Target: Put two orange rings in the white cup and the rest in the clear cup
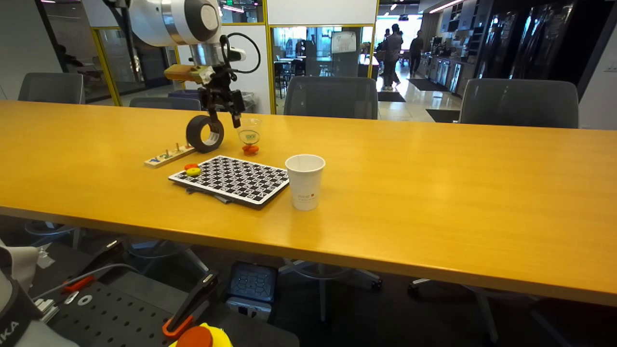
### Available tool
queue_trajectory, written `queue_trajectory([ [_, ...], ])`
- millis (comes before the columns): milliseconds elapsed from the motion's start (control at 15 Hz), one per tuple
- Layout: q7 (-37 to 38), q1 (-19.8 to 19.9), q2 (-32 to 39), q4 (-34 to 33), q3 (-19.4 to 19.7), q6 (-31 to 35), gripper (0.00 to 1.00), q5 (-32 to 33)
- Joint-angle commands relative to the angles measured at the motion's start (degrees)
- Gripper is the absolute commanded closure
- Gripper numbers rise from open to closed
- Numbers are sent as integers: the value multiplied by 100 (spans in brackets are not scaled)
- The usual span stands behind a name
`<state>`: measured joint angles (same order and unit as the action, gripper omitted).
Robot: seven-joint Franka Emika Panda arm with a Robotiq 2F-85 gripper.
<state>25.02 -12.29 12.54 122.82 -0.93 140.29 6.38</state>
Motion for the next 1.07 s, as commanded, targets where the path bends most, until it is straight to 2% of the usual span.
queue_trajectory([
  [0,-987,125,-595,894,-309,128,0,-55],
  [200,-1858,173,-607,1228,-491,110,0,-104],
  [600,-3406,260,-351,1499,-567,309,0,312],
  [800,-3999,299,-280,1614,-598,679,0,525],
  [1000,-4621,395,-177,1760,-723,1228,0,330],
])
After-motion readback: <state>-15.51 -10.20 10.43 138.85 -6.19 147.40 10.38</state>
